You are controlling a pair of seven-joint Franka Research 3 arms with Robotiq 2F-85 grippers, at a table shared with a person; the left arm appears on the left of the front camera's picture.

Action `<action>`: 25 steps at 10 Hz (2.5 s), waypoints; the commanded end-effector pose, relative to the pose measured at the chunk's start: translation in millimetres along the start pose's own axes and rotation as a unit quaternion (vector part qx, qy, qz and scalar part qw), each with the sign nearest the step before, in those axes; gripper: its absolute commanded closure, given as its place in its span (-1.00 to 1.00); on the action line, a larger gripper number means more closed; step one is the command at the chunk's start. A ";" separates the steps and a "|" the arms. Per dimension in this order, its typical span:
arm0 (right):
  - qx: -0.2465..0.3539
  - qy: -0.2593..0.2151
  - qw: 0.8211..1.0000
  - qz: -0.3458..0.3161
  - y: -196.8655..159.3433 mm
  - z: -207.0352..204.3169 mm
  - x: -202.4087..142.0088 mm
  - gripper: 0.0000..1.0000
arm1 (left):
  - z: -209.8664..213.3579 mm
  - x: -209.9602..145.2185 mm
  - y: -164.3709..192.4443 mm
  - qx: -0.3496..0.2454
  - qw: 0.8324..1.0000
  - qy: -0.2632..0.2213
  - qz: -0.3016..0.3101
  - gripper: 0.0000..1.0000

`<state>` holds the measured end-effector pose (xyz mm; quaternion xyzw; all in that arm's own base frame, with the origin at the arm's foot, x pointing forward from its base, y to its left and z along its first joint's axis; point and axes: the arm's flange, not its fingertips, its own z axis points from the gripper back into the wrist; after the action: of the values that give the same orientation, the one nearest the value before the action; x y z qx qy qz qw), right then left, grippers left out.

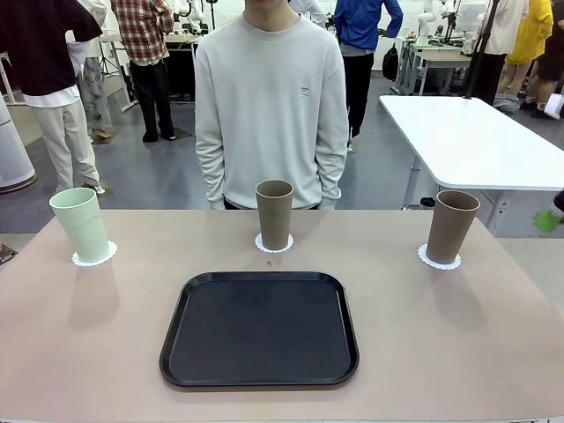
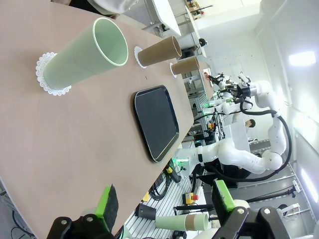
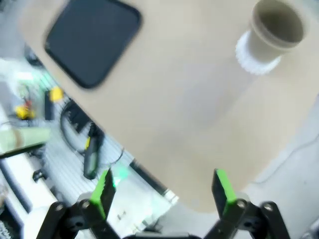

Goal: Place coasters on the table and set cups on them.
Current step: Take one Reusable plastic cup from the Flat Tray and place it on a coaster set by the human.

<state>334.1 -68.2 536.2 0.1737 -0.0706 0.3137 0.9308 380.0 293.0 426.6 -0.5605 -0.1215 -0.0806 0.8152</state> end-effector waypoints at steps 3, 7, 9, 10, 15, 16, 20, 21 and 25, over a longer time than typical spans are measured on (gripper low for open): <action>0.007 0.052 0.999 -0.017 16.2 -1.3 0.4 -1.00 | 2.0 -0.7 -2.6 -0.004 1.000 0.001 0.000 -1.00; 0.312 -0.345 0.885 -0.027 -51.6 -34.3 -100.4 -1.00 | 2.0 -0.7 -2.6 -0.004 1.000 0.001 0.000 -1.00; 0.331 -0.436 0.825 -0.138 -100.4 -59.4 -154.7 -1.00 | 2.0 -0.7 -2.6 -0.004 1.000 0.001 0.000 -1.00; 0.337 -0.453 0.808 -0.168 -110.9 -67.9 -173.0 -1.00 | 2.0 -0.7 -2.6 -0.004 1.000 0.001 0.000 -1.00; 0.340 -0.489 0.780 -0.191 -122.8 -44.8 -235.9 -1.00 | 2.0 -0.7 -2.6 -0.004 1.000 0.001 0.000 -1.00; 0.349 -0.463 0.800 -0.154 -118.2 -35.1 -235.6 -1.00 | 2.0 -0.7 -2.6 -0.004 1.000 0.001 0.000 -1.00; 0.368 -0.329 0.858 -0.141 -111.4 -11.6 -223.6 -1.00 | 2.0 -0.7 -2.6 -0.004 1.000 0.001 0.000 -1.00; 0.374 -0.306 0.863 -0.144 -111.5 -9.2 -221.5 -1.00 | 2.0 -0.7 -2.6 -0.004 1.000 0.001 0.000 -1.00; 0.386 -0.248 0.873 -0.167 -109.6 -7.6 -219.2 -1.00 | 2.0 -0.7 -2.6 -0.004 1.000 0.001 0.000 -1.00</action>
<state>227.3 -266.2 441.1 0.5973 -0.1735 0.1076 0.7756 380.1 293.5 426.9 -0.5602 -0.1218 -0.0806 0.8154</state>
